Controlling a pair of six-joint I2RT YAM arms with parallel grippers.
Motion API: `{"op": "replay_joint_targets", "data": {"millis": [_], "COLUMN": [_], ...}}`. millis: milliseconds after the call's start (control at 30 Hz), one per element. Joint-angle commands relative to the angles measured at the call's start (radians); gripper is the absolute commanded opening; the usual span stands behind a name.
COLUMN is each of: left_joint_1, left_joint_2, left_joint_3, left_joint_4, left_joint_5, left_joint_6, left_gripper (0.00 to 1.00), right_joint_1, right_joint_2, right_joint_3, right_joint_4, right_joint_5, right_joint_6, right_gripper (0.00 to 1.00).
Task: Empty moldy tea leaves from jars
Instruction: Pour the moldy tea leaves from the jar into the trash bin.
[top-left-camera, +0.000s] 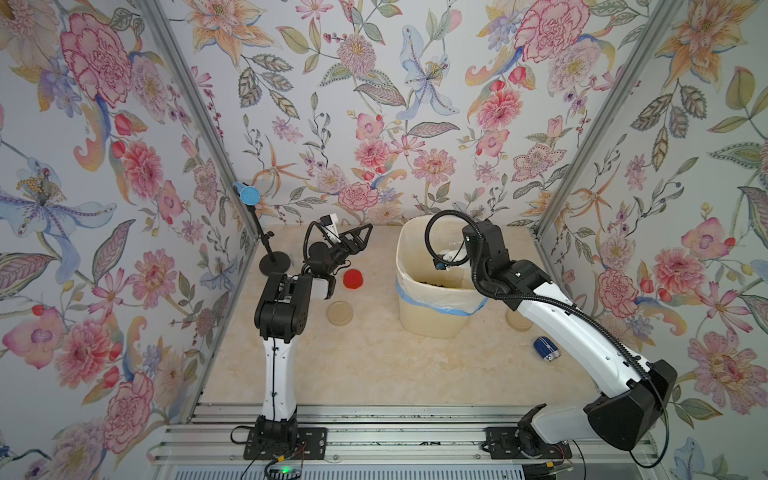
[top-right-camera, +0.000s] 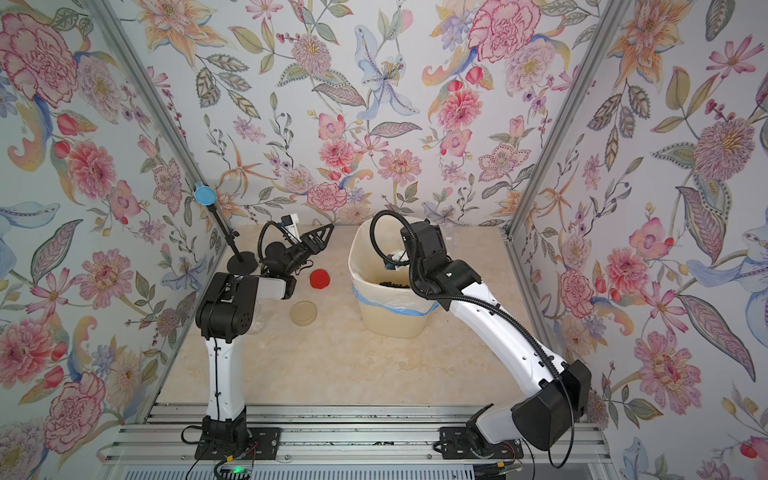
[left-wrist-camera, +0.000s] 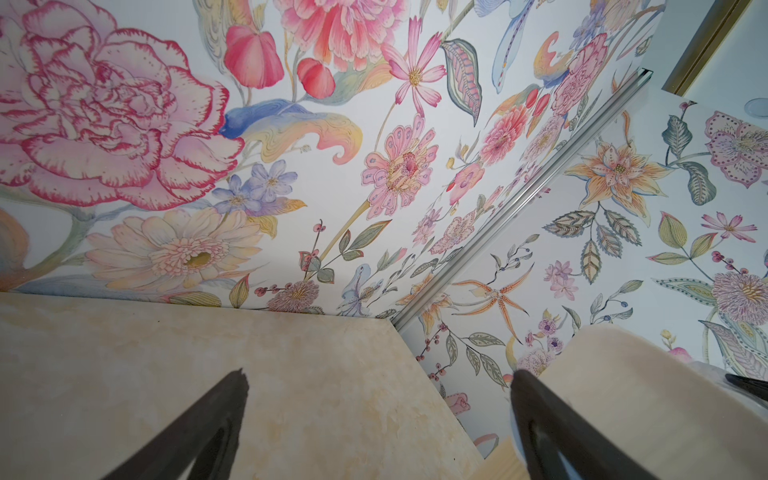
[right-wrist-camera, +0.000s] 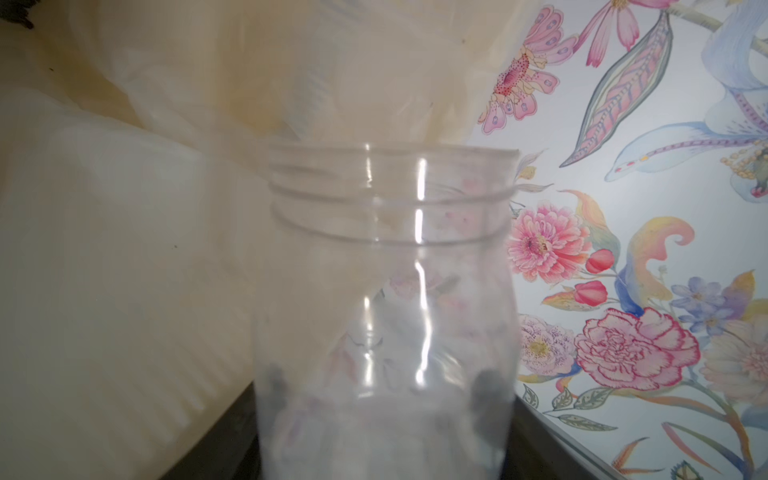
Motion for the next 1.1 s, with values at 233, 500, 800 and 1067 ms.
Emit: {"op": "replay_joint_targets", "data": {"millis": [233, 500, 800, 1067], "left_joint_1": [0.020, 0.024, 0.027, 0.030], "left_joint_2": [0.031, 0.042, 0.049, 0.055], "left_joint_3": [-0.012, -0.009, -0.007, -0.007], "left_joint_4": [0.103, 0.119, 0.136, 0.151], "left_joint_5": [0.025, 0.027, 0.033, 0.033], "left_joint_6": [-0.059, -0.076, -0.096, -0.109], "left_gripper": [1.00, 1.00, 1.00, 1.00], "right_joint_1": [0.053, 0.049, 0.005, -0.127], "right_joint_2": [-0.019, 0.008, -0.003, -0.048], "right_joint_3": [-0.046, 0.038, 0.146, 0.350], "right_joint_4": [0.007, -0.010, 0.041, -0.047], "right_joint_5": [0.030, -0.009, -0.108, -0.454], "right_joint_6": [-0.064, 0.020, 0.303, 0.783], "right_gripper": [0.56, 0.56, 0.58, 0.61]}}
